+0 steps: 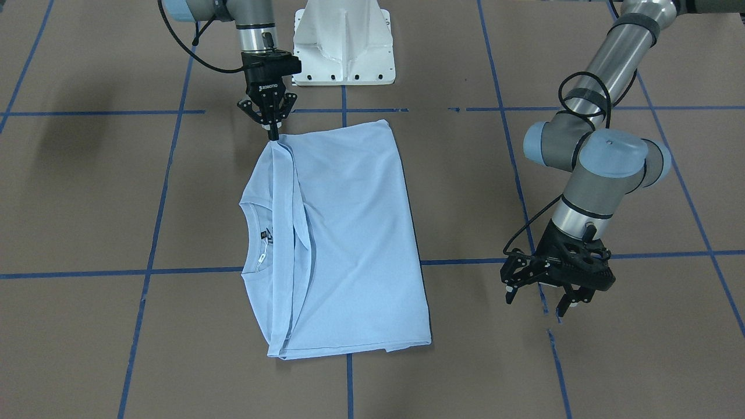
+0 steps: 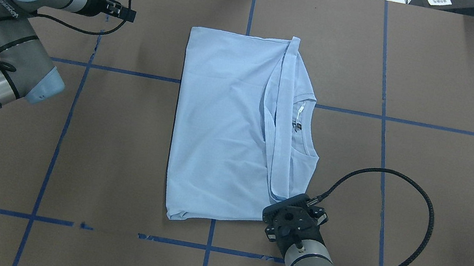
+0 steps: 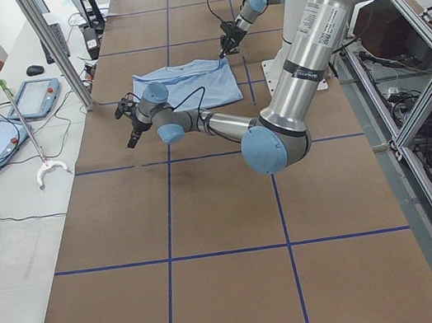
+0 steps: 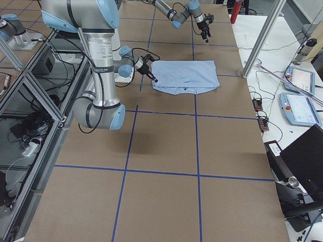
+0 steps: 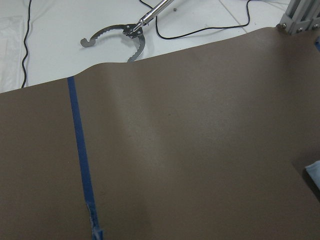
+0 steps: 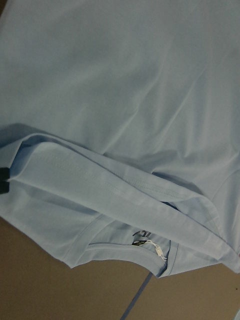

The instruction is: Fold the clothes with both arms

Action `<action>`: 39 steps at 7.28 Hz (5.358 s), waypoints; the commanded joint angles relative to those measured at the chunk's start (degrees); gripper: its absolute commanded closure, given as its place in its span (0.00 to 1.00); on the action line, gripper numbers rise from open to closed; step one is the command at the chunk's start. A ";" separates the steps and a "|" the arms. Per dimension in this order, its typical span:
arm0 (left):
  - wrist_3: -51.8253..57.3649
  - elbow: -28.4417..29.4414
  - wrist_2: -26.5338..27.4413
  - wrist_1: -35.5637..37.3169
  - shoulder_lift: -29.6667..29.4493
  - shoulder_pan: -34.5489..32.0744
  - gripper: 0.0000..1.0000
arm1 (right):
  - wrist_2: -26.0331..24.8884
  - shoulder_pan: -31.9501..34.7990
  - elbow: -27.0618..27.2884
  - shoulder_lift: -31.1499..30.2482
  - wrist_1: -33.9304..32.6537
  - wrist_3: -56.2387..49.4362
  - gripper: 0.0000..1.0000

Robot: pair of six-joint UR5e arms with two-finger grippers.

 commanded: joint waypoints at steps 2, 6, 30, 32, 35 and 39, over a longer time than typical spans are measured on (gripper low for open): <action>-0.32 -0.02 0.06 0.00 0.05 0.21 0.00 | 2.05 -0.69 3.52 -7.99 -0.03 18.42 1.00; -0.50 0.07 -0.03 0.00 0.05 0.47 0.00 | 1.62 -2.02 1.14 -7.03 0.15 27.47 0.00; -1.20 0.33 -0.03 -0.70 1.46 1.61 0.00 | 28.08 31.72 -38.06 27.96 6.56 -10.82 1.00; -1.73 0.25 -0.03 -0.79 1.46 1.96 0.00 | 27.99 32.00 -37.97 26.99 6.65 -10.59 0.29; -1.64 -1.49 -0.20 -0.70 1.28 1.96 0.00 | 32.78 33.82 -31.67 26.29 6.39 -10.06 0.00; -22.07 -18.31 -5.39 1.13 7.13 8.52 0.00 | 45.82 37.27 -9.47 10.69 6.48 -0.07 0.00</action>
